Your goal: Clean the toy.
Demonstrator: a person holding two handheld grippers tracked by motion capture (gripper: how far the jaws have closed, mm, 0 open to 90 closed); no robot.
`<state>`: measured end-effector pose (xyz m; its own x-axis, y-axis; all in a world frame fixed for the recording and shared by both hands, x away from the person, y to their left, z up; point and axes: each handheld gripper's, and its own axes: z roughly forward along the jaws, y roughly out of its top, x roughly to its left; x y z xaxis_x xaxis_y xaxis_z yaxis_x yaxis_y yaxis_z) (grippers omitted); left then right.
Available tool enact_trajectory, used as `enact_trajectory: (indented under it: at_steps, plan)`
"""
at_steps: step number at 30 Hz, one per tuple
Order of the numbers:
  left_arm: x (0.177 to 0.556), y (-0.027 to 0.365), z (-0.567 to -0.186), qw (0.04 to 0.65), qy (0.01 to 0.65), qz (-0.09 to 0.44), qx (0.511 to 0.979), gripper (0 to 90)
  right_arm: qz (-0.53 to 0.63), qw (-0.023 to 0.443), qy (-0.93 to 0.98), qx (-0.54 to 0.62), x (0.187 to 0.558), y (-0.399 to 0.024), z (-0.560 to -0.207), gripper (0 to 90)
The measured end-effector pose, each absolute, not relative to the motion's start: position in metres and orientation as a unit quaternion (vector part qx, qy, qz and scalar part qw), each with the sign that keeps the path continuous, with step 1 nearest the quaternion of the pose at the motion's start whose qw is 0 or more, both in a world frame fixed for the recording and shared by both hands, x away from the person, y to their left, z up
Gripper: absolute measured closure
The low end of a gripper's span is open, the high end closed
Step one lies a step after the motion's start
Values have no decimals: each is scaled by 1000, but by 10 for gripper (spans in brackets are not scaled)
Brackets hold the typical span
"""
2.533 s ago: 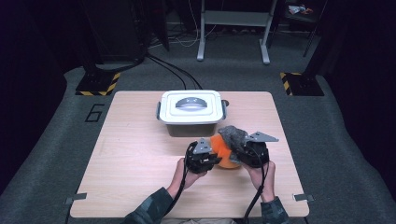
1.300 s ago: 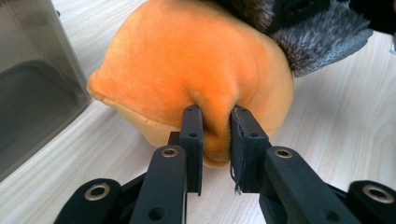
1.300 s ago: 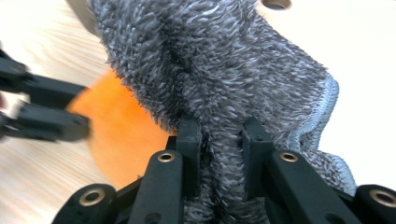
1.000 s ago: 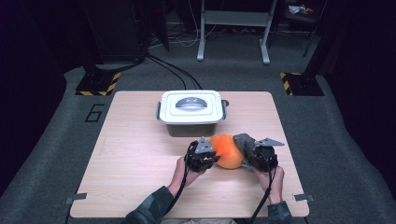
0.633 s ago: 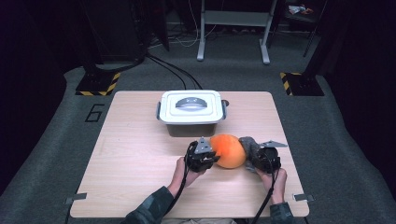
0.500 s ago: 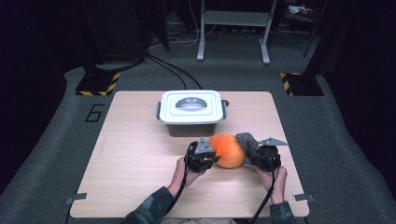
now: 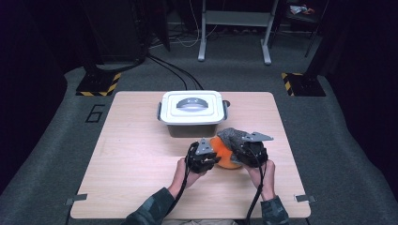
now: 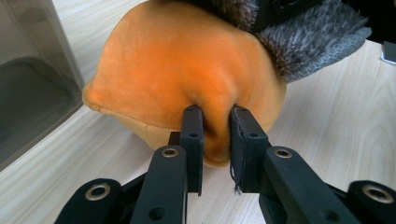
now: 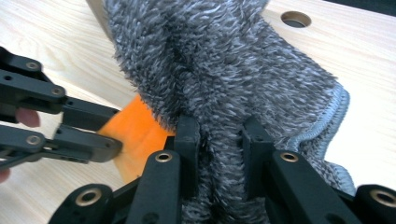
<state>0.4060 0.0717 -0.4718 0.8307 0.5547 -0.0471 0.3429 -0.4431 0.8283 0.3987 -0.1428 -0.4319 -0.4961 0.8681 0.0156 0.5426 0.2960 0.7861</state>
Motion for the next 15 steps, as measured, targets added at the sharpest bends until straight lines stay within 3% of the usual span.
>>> enact_trajectory:
  at_steps: [15]
  plan:
    - [408,80,-477,450,276,112,842,774,337,201,749,534,407,-188,-471,725]
